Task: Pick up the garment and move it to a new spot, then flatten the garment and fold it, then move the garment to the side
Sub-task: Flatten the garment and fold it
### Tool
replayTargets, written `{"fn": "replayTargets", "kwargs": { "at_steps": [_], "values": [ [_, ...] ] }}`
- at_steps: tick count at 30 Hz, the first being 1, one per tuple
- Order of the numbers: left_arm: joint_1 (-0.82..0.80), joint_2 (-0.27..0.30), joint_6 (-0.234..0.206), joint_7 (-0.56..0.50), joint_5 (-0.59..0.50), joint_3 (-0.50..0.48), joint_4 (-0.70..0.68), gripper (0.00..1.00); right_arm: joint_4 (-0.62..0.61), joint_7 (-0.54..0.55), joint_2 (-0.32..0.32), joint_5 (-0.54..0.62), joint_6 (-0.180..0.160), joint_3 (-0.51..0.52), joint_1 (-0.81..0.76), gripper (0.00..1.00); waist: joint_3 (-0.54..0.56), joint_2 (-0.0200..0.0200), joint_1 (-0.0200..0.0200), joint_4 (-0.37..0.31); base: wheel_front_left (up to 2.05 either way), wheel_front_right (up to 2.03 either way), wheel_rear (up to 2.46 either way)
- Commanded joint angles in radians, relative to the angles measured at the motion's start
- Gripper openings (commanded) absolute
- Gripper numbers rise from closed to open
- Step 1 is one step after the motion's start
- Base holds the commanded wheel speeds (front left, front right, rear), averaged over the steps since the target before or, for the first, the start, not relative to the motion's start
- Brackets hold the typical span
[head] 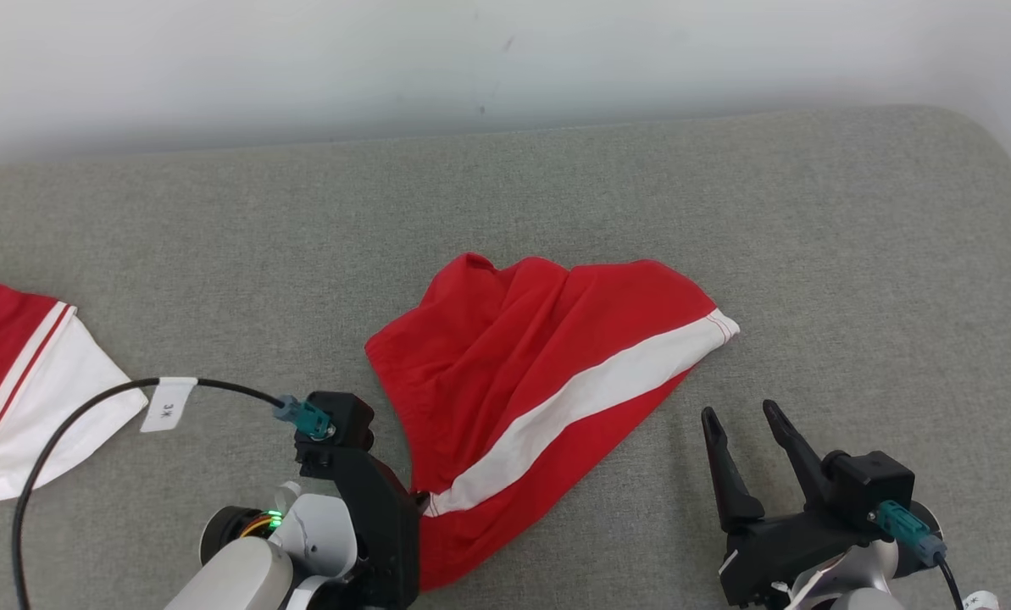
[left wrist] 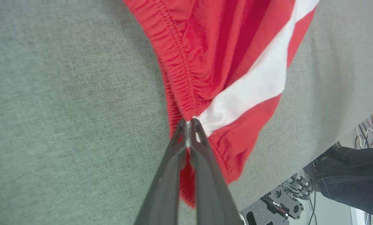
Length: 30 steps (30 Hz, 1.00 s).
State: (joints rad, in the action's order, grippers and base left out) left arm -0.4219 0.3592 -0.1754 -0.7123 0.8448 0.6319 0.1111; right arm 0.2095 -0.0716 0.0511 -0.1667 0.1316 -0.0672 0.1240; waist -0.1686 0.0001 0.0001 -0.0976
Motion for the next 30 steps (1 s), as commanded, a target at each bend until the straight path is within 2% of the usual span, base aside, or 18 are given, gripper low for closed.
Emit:
{"fn": "replayTargets", "kwargs": {
  "at_steps": [1, 7, 11, 12, 13, 14, 18, 27, 29, 30],
  "values": [
    [0.009, 0.001, -0.001, 0.017, -0.012, -0.009, -0.013, 0.0, -0.005, 0.001, 0.001, 0.004, -0.002, 0.005, 0.012, 1.0, -0.002, -0.0001, -0.0001, 0.004, 0.0, 0.0, 0.0],
    [0.055, 0.004, -0.027, 0.119, -0.024, -0.049, -0.072, 0.0, -0.026, 0.053, 0.049, 0.011, -0.002, 0.045, 0.067, 1.0, -0.028, -0.0001, -0.0001, 0.023, 0.0, 0.0, 0.0],
    [0.091, 0.006, -0.047, 0.182, -0.031, -0.08, -0.112, 0.0, 0.006, 0.193, 0.093, 0.018, -0.002, 0.098, 0.128, 1.0, -0.058, -0.0001, -0.0001, 0.047, 0.0, 0.0, 0.0],
    [0.091, 0.006, -0.047, 0.182, -0.031, -0.08, -0.112, 0.0, 0.006, 0.193, 0.093, 0.018, -0.002, 0.098, 0.128, 1.0, -0.058, -0.0001, -0.0001, 0.047, 0.0, 0.0, 0.0],
    [0.106, 0.006, -0.053, 0.204, -0.033, -0.082, -0.124, 0.0, 0.023, 0.273, 0.11, 0.024, -0.002, 0.116, 0.159, 1.0, -0.075, -0.0001, -0.0001, 0.064, 0.0, 0.0, 0.0],
    [0.109, 0.005, -0.055, 0.212, -0.035, -0.084, -0.131, 0.0, 0.028, 0.309, 0.114, 0.024, -0.002, 0.128, 0.171, 1.0, -0.083, -0.0001, -0.0001, 0.074, 0.0, 0.0, 0.0],
    [0.103, -0.009, -0.046, 0.224, -0.041, -0.072, -0.14, 0.0, 0.032, 0.39, 0.148, 0.032, -0.002, 0.145, 0.228, 1.0, -0.116, -0.0001, -0.0001, 0.107, 0.0, 0.0, 0.0],
    [0.057, -0.034, -0.023, 0.234, -0.043, -0.054, -0.115, 0.0, 0.095, 0.533, 0.197, 0.051, -0.002, 0.093, 0.311, 1.0, -0.151, -0.0001, -0.0001, 0.14, 0.0, 0.0, 0.0],
    [0.046, -0.037, -0.021, 0.237, -0.043, -0.054, -0.107, 0.0, 0.1, 0.542, 0.199, 0.043, -0.002, 0.08, 0.323, 0.91, -0.152, -0.0001, -0.0001, 0.143, 0.0, 0.0, 0.0],
    [0.045, -0.039, -0.019, 0.238, -0.043, -0.054, -0.103, 0.0, 0.103, 0.542, 0.203, 0.041, -0.002, 0.077, 0.326, 0.82, -0.152, -0.0001, -0.0001, 0.144, 0.0, 0.0, 0.0]
  ]
}}
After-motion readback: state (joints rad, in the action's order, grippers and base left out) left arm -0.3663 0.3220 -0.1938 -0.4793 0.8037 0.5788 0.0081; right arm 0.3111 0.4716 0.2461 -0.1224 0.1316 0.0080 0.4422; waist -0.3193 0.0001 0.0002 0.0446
